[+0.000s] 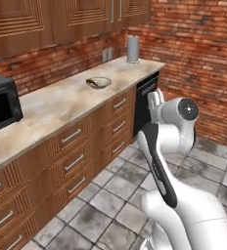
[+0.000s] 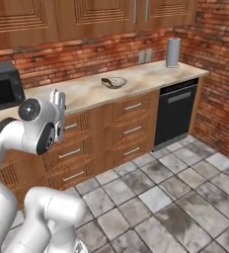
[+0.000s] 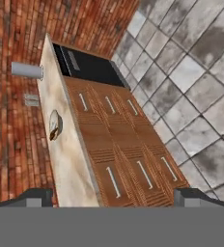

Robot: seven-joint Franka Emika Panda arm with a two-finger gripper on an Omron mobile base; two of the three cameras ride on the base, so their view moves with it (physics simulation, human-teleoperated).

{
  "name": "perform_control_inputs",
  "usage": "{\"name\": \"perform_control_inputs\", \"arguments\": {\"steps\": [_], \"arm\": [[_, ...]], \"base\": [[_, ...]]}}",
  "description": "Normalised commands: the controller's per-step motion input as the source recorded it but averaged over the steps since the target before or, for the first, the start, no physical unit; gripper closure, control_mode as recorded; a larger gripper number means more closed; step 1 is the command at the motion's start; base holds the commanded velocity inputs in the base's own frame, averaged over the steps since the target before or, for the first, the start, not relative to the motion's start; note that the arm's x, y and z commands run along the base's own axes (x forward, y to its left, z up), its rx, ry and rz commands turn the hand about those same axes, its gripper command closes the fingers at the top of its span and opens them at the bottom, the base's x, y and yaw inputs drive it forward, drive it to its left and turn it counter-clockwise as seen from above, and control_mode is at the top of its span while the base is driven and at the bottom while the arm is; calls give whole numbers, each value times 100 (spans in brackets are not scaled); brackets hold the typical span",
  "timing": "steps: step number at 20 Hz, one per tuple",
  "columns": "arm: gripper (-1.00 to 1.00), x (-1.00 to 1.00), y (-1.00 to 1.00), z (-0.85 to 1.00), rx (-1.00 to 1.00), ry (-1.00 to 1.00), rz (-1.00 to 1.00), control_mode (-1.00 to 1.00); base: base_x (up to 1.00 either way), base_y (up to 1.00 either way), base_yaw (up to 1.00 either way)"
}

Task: Place the bowl with the bell pepper and cucumber on the second highest shelf of the fridge. Place the bowl with the fish and chicken drumstick on the top shelf of the fridge.

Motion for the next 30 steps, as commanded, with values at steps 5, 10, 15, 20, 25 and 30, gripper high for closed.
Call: {"name": "perform_control_inputs", "arguments": {"steps": [5,10,15,20,25,30], "arm": [[-100,0,0,0,0,0,0,100],[-100,0,0,0,0,0,0,100],[-100,0,0,0,0,0,0,100],[-100,0,0,0,0,0,0,100],[-100,0,0,0,0,0,0,100],[-100,0,0,0,0,0,0,100]], "base": [[100,-29,6],[100,-31,6],[100,-31,5],[100,-28,13],[100,-1,61],[100,-17,65]]}}
